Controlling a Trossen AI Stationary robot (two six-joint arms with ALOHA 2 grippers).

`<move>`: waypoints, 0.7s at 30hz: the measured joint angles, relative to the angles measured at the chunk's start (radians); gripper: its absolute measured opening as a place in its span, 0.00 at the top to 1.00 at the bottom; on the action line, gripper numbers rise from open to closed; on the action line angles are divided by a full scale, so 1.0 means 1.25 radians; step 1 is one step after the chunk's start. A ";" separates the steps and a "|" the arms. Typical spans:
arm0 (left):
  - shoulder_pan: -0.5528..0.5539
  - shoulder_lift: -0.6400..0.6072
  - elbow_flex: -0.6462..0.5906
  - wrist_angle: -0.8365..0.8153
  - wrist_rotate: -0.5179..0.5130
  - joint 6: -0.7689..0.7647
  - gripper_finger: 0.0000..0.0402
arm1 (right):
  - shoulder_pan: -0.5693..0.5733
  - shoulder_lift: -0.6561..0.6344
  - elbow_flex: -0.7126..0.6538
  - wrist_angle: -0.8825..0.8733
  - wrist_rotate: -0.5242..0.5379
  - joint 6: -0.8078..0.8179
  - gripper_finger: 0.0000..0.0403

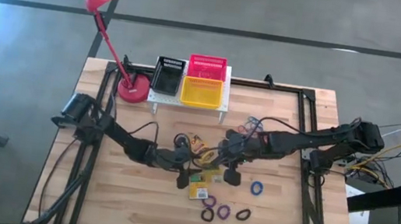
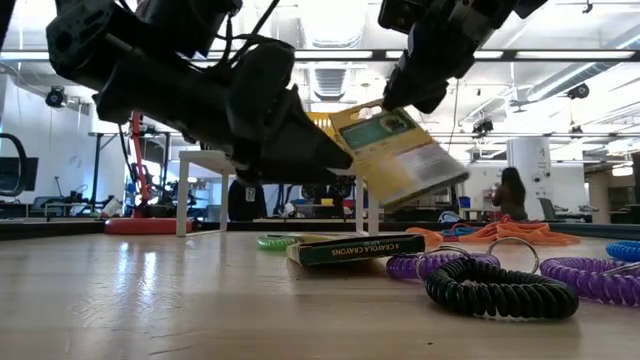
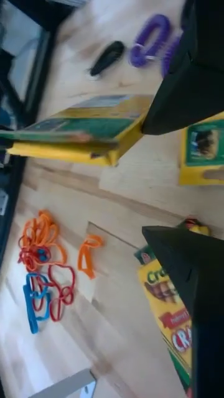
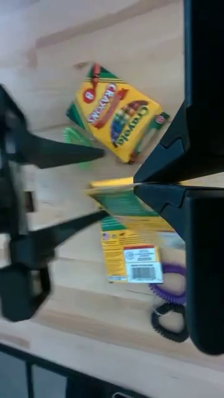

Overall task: Pick & Place Office Desk Supplies
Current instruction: Put the center yellow crayon box into the yellow bin on the shelf

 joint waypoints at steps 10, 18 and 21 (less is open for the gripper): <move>-0.010 0.056 0.039 0.078 0.042 0.013 0.35 | 0.000 0.001 0.000 0.000 0.005 0.000 0.98; -0.014 0.056 0.022 0.072 0.049 0.001 0.39 | 0.009 -0.005 0.000 -0.024 0.007 0.001 0.98; -0.014 0.056 0.024 0.089 0.041 -0.002 0.39 | 0.013 -0.005 0.000 -0.019 0.007 0.003 0.98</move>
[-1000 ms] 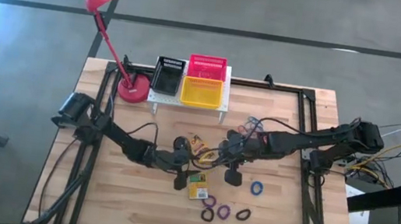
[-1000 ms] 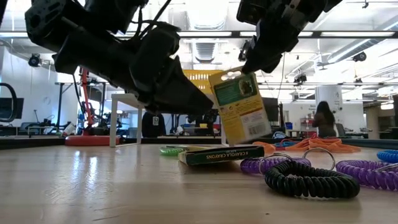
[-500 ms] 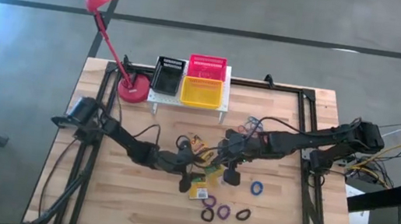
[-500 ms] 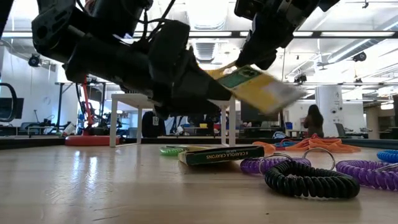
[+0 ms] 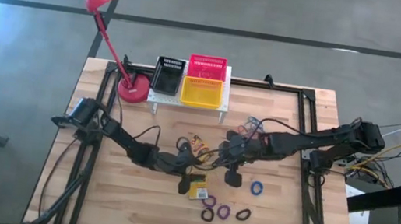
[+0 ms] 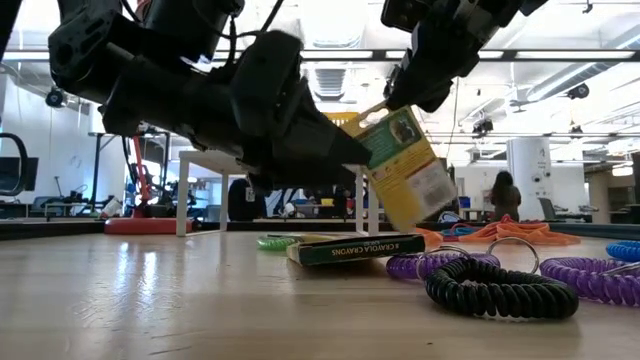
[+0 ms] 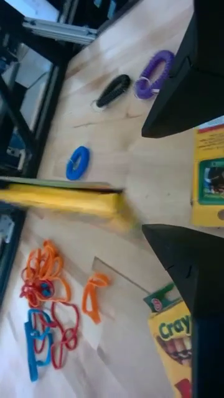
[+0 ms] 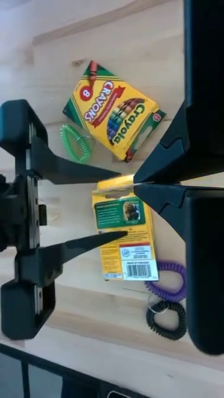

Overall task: Pick & Place Office Desk Supplies
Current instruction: Put the center yellow crayon box into the yellow bin on the shelf

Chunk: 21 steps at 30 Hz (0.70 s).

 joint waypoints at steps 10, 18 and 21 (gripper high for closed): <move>-0.002 0.000 0.030 0.042 -0.043 0.012 0.40 | 0.002 0.000 0.000 0.071 0.001 -0.003 0.98; -0.004 0.000 0.031 0.045 -0.069 0.000 0.58 | 0.013 0.000 0.000 0.082 0.044 -0.002 0.98; -0.004 0.000 0.031 0.045 -0.078 -0.001 0.69 | 0.017 0.000 0.000 0.085 0.043 -0.003 0.98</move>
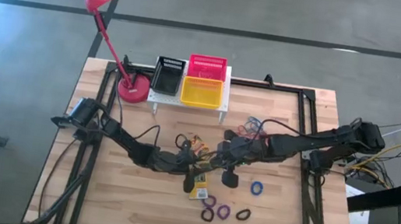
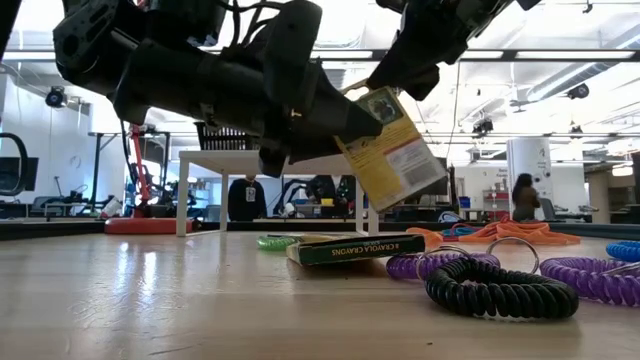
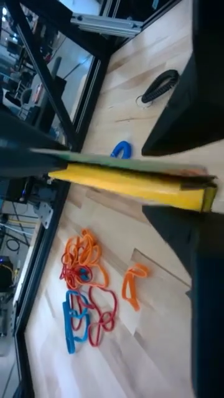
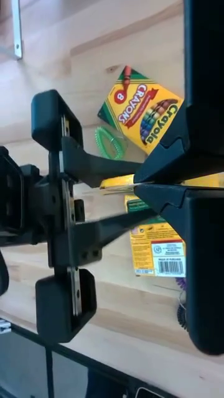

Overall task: Pick & Place Office Desk Supplies
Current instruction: Put the center yellow crayon box into the yellow bin on the shelf

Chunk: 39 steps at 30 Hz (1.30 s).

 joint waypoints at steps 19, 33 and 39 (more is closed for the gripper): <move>0.014 -0.486 0.167 -0.959 0.035 -0.120 0.91 | -0.001 -0.174 -0.035 -0.118 0.208 0.007 0.88; 0.345 -0.308 0.659 -1.314 -0.025 0.047 0.91 | 0.009 -0.262 -0.254 0.034 0.251 0.137 0.87; 0.458 -0.193 0.712 -1.374 -0.041 -0.009 0.91 | 0.039 -0.329 -0.296 0.040 0.256 0.152 0.87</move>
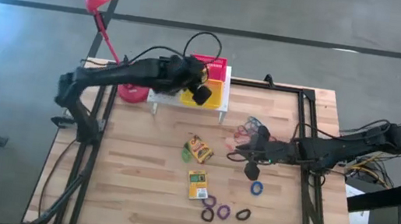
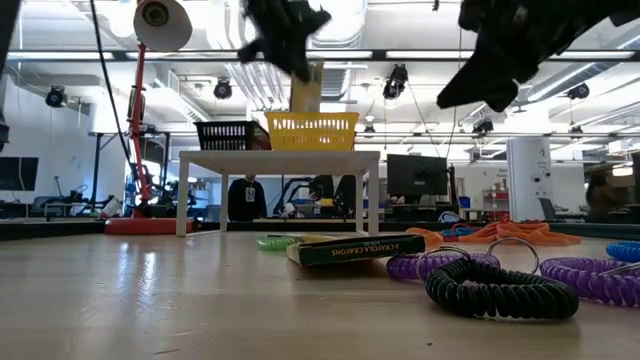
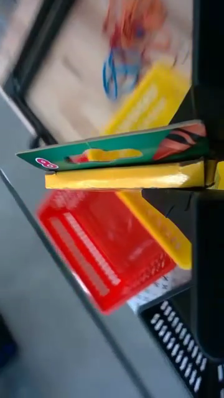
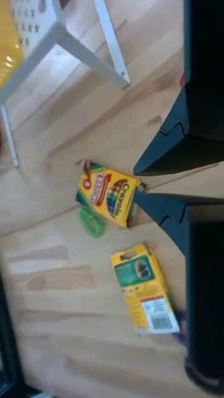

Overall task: Pick & Place Office Desk Supplies
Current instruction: Put the center yellow crayon box into the yellow bin on the shelf

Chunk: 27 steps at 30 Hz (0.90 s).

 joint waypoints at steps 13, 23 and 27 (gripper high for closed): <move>-0.002 0.055 0.000 -0.070 -0.002 -0.105 0.91 | 0.030 -0.073 -0.035 0.007 0.061 -0.005 0.87; -0.011 0.055 0.000 -0.162 -0.089 -0.180 0.91 | 0.030 -0.062 -0.040 0.027 0.061 -0.002 0.87; -0.016 0.055 0.000 -0.161 -0.114 -0.198 0.91 | 0.030 -0.062 -0.040 0.029 0.061 -0.002 0.87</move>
